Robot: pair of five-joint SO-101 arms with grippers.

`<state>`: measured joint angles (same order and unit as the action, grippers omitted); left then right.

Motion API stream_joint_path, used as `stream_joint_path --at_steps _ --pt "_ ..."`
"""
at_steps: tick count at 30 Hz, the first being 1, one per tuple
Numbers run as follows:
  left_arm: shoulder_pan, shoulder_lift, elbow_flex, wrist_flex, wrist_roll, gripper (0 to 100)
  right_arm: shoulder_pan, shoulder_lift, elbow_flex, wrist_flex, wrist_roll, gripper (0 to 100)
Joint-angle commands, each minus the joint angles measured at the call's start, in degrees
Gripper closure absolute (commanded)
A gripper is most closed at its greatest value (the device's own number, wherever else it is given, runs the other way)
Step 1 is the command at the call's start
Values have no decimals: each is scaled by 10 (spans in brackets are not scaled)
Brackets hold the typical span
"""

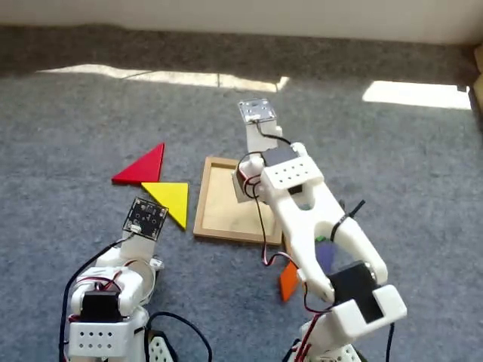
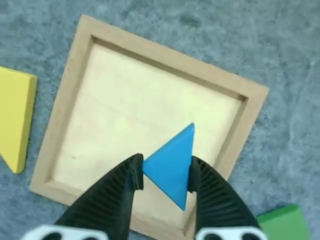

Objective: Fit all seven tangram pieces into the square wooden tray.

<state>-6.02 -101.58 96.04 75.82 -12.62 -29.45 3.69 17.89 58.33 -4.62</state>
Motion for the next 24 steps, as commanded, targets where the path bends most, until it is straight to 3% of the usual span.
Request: stream_joint_path --at_steps 1,6,11,18,20,24 --pt "7 -29 11 3 1 867 5 25 -69 -14 -2 914" --pt "7 -29 11 3 1 867 36 82 -111 -13 -3 896" --pt "7 -29 11 3 1 867 48 109 -152 49 -5 766" --pt "7 -29 11 3 1 867 48 109 -195 98 -4 761" --pt "7 -29 11 3 1 867 45 109 -202 101 -2 792" --pt "7 -29 11 3 1 867 44 109 -204 97 37 972"
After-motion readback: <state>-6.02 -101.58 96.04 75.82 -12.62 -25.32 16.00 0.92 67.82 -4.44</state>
